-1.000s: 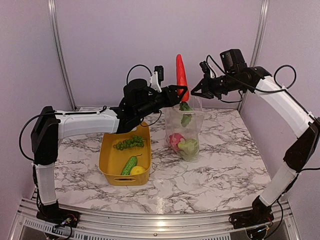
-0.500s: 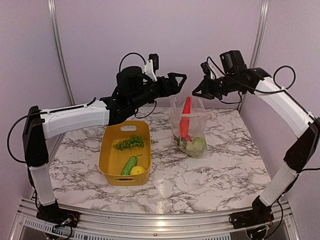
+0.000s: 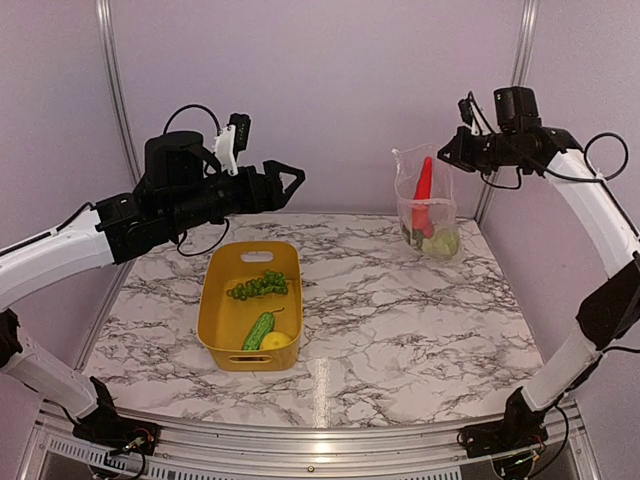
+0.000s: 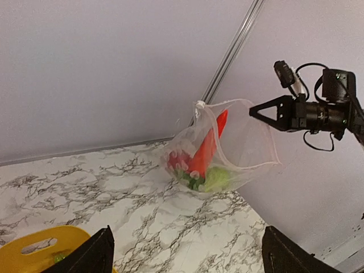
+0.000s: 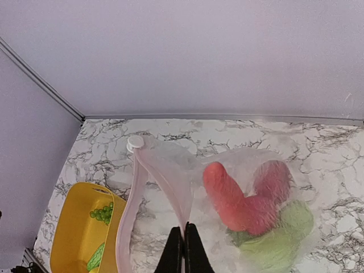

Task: Place the food in the zip-top bag and seal the zipper
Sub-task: Place the fake vegetable in the zipper food storage bag, then pick up the fake vegetable from the bin.

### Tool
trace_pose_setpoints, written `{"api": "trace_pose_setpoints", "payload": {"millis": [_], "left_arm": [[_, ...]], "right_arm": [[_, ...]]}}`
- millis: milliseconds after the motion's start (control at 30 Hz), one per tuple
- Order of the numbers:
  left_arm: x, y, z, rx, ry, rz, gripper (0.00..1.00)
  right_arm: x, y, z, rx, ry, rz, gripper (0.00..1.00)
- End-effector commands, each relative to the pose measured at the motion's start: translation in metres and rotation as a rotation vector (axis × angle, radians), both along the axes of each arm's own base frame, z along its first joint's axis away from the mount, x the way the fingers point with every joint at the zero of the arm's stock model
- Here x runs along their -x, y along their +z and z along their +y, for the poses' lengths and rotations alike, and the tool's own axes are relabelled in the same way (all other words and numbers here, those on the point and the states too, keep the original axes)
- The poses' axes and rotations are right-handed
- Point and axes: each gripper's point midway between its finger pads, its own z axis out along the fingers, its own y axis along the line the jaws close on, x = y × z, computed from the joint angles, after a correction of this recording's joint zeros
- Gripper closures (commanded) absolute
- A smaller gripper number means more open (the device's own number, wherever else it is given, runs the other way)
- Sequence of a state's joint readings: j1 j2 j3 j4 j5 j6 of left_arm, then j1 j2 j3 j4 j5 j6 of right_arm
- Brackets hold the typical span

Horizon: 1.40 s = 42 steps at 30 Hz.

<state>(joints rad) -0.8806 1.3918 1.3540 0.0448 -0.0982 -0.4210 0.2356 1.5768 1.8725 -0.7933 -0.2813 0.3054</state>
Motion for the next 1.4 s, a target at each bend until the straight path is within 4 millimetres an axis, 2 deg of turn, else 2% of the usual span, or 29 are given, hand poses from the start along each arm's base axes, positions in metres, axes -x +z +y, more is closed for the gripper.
{"api": "trace_pose_setpoints", "payload": {"millis": [0,33,67,167,267,367,467,600,767,833,933,1033,1100,1167,1267,1333,1367], "left_arm": [[0.008,-0.081,0.024,-0.167,0.025,0.175,0.06],[0.009,-0.083,0.027,-0.156,0.028,0.189,0.06],[0.01,-0.086,0.03,-0.157,0.033,0.206,0.04],[-0.005,-0.107,0.048,-0.173,0.135,0.339,0.01],[-0.017,-0.127,0.07,-0.2,0.253,0.406,0.01],[-0.018,-0.132,0.075,-0.203,0.267,0.415,0.01],[-0.015,-0.138,0.07,-0.2,0.234,0.442,0.01],[-0.001,-0.135,0.047,-0.132,0.071,0.481,0.01],[0.002,-0.168,0.055,-0.398,0.065,0.576,0.01],[0.003,-0.174,0.057,-0.462,0.053,0.584,0.01],[0.004,-0.167,0.061,-0.457,0.067,0.568,0.01],[0.0,-0.138,0.075,-0.431,0.138,0.505,0.01],[-0.002,-0.112,0.091,-0.434,0.215,0.418,0.01],[-0.009,-0.101,0.117,-0.429,0.356,0.396,0.01],[-0.025,-0.109,0.136,-0.423,0.443,0.384,0.01],[-0.031,-0.123,0.13,-0.46,0.396,0.38,0.01],[-0.031,-0.128,0.122,-0.477,0.344,0.381,0.05]], "right_arm": [[0.005,-0.04,0.023,-0.026,0.079,0.043,1.0],[0.008,-0.062,0.031,-0.018,0.097,0.079,1.0],[0.01,-0.075,0.038,-0.011,0.114,0.095,1.0],[0.017,-0.101,0.057,0.015,0.157,0.142,1.0],[0.024,-0.104,0.076,0.011,0.201,0.147,1.0],[0.027,-0.1,0.091,-0.019,0.249,0.148,1.0],[0.029,-0.1,0.098,-0.018,0.266,0.147,1.0],[0.032,-0.101,0.099,-0.027,0.272,0.149,1.0],[0.036,-0.099,0.099,-0.032,0.285,0.151,1.0],[0.037,-0.098,0.099,-0.03,0.293,0.15,1.0],[0.039,-0.096,0.099,-0.015,0.305,0.149,1.0],[0.042,-0.092,0.096,0.007,0.309,0.142,1.0],[0.044,-0.088,0.095,0.011,0.308,0.133,1.0],[0.046,-0.086,0.093,0.013,0.305,0.127,1.0],[0.048,-0.087,0.091,0.015,0.296,0.118,1.0],[0.048,-0.089,0.089,0.014,0.288,0.12,1.0],[0.048,-0.09,0.089,0.011,0.287,0.123,1.0]]}}
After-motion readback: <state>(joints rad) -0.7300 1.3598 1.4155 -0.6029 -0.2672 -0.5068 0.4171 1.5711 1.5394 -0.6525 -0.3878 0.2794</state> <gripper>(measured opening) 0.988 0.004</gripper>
